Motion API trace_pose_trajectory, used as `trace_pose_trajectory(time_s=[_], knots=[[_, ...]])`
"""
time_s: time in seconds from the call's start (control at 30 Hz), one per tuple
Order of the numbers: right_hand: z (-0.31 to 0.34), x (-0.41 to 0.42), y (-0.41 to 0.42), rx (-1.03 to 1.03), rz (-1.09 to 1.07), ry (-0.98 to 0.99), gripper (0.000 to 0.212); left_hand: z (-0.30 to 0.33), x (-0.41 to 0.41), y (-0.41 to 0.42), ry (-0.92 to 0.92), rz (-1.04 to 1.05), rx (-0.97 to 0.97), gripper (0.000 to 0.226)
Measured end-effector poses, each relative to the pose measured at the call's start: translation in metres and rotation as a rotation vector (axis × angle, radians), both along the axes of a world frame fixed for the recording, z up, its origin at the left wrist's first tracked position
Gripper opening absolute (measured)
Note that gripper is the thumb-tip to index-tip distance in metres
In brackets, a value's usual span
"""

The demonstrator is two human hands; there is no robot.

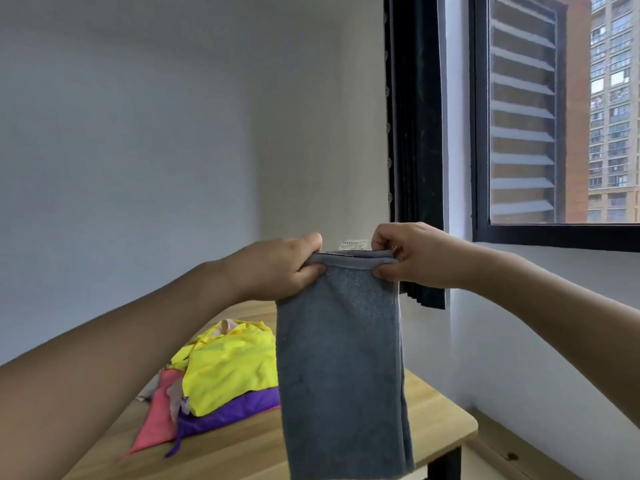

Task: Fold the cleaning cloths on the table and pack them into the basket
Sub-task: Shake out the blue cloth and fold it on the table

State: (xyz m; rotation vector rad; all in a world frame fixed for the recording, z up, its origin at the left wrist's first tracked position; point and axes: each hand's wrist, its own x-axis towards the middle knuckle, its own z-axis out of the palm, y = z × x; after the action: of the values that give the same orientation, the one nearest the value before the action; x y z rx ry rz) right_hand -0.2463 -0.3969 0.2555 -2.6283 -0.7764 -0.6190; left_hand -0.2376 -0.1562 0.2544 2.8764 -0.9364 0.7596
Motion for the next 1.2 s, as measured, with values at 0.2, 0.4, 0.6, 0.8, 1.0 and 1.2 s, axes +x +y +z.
trace_pose_trajectory(time_s=[0.2, 0.4, 0.6, 0.8, 1.0, 1.2], knots=[[-0.012, 0.025, 0.008, -0.132, -0.079, 0.296, 0.037, -0.005, 0.028, -0.011, 0.580, 0.133, -0.121, 0.048], [-0.034, 0.076, 0.033, -0.323, -0.243, 0.227, 0.014, -0.042, 0.096, -0.002, 0.507, 0.333, 0.027, 0.019], [-0.032, 0.122, 0.037, -0.104, -0.187, -0.096, 0.021, -0.025, 0.120, 0.012, -0.133, 0.414, -0.006, 0.012], [-0.035, 0.113, 0.037, -0.109, -0.086, 0.046, 0.016, -0.031, 0.105, 0.026, 0.184, 0.274, 0.013, 0.013], [-0.149, 0.066, 0.052, -0.467, -0.083, 0.568, 0.015, -0.162, 0.050, 0.032, 0.805, 0.126, -0.133, 0.024], [-0.225, 0.042, 0.056, -0.622, -0.076, 0.924, 0.028, -0.272, 0.032, 0.038, 1.328, 0.182, -0.253, 0.022]])
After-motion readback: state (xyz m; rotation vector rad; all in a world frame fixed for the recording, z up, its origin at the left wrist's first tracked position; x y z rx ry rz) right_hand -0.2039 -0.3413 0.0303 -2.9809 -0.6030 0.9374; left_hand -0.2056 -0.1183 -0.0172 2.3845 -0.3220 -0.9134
